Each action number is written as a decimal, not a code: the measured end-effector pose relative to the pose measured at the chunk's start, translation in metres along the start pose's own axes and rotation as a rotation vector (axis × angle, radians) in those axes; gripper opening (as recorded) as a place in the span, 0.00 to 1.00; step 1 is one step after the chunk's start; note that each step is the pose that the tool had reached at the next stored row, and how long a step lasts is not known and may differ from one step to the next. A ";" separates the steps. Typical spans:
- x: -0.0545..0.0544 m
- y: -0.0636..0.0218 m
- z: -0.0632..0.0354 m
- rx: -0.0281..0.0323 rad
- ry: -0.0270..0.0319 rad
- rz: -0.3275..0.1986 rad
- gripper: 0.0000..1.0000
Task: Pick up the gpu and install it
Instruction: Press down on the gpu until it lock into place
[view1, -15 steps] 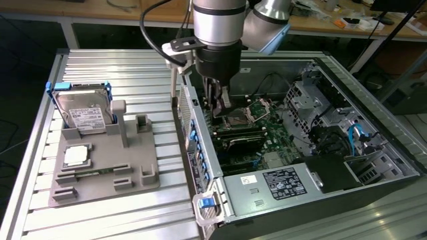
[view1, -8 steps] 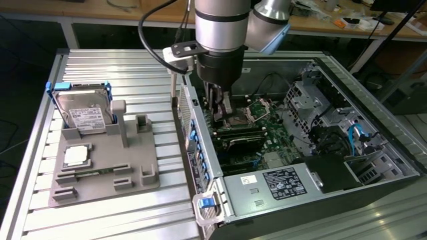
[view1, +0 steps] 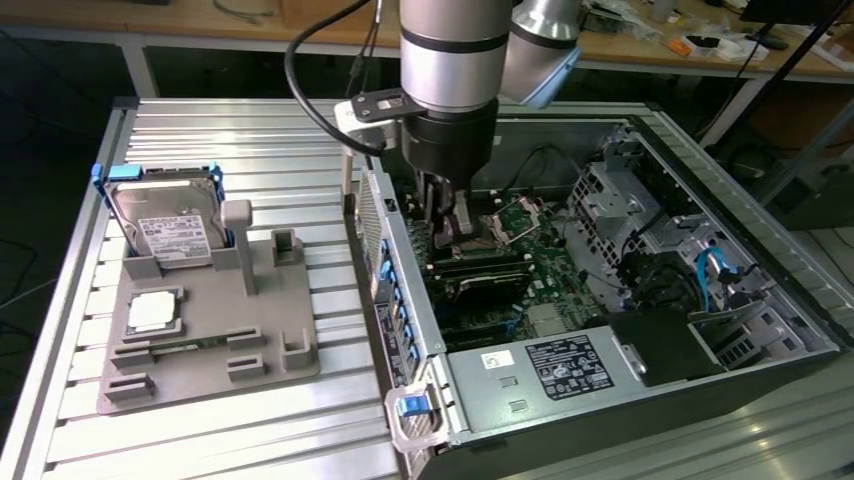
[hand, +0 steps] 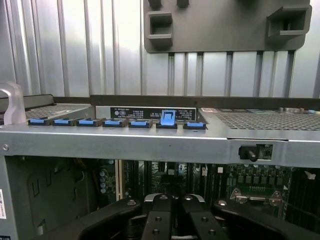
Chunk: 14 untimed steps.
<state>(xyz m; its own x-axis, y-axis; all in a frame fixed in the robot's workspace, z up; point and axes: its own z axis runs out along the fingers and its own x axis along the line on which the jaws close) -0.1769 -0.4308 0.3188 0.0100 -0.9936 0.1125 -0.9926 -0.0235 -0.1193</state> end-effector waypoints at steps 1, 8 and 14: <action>0.000 -0.0007 0.0004 -0.0008 0.0000 0.000 0.11; 0.002 -0.0074 0.0034 -0.0119 -0.0013 0.001 0.11; 0.002 -0.0133 0.0042 -0.0402 -0.0036 0.001 0.11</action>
<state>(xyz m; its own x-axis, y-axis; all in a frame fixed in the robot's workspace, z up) -0.1632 -0.4326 0.3164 0.0098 -0.9940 0.1089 -0.9967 -0.0185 -0.0796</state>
